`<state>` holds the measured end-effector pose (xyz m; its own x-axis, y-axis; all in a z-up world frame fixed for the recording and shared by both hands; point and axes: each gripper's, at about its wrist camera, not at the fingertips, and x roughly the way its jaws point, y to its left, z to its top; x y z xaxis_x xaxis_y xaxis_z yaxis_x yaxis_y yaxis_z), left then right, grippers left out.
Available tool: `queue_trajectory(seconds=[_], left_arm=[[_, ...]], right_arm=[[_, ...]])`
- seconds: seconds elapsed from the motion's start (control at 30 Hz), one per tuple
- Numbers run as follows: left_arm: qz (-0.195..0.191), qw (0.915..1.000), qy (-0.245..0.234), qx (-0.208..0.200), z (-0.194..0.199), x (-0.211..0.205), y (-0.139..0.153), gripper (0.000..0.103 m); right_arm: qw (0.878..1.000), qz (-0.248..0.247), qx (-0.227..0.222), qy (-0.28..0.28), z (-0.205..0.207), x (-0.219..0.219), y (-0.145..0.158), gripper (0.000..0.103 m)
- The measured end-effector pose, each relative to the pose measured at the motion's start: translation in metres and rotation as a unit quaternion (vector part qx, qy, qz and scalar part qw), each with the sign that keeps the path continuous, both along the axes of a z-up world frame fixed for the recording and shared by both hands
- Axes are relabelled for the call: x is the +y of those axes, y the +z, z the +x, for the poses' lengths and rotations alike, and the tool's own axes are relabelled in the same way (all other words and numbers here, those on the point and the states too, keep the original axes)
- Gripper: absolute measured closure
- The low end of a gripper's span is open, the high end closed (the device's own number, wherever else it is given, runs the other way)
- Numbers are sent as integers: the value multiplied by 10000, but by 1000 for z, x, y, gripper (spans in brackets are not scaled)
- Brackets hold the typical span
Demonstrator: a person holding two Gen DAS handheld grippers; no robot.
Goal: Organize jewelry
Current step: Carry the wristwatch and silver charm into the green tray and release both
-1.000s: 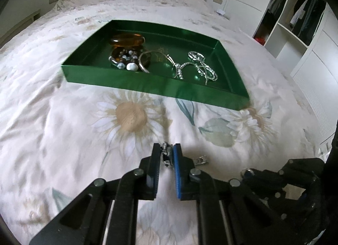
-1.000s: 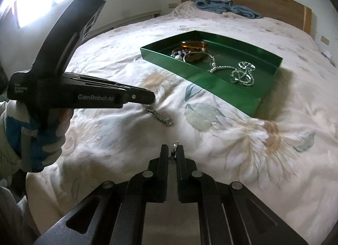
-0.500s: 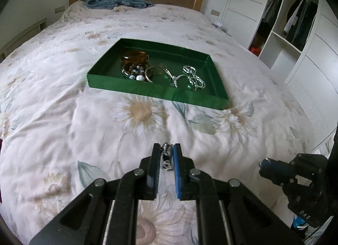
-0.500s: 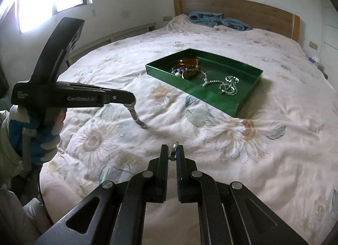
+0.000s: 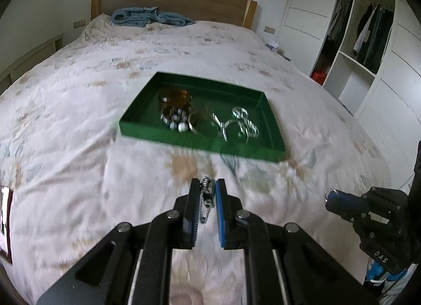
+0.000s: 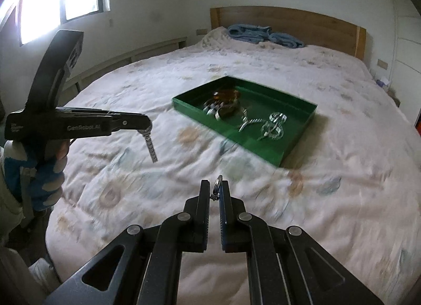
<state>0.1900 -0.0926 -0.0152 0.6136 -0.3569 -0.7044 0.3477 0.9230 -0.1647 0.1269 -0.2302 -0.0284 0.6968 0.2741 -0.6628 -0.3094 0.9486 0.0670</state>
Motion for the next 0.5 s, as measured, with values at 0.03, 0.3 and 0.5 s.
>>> queue_trajectory(seconds=[0.03,0.3,0.5], left_arm=[[0,10000,5,-30,7,-2,3,93],[-8,9995,-14,-306,99,-43,28,93],[87,9998,54,-180,173,-81,10,93]], right_arm=[[10000,9,-34,-35,8,-2,3,96],[9987,134,-237,-419,111,-28,17,96],[9972,191,-62,-722,190,-52,-5,96]])
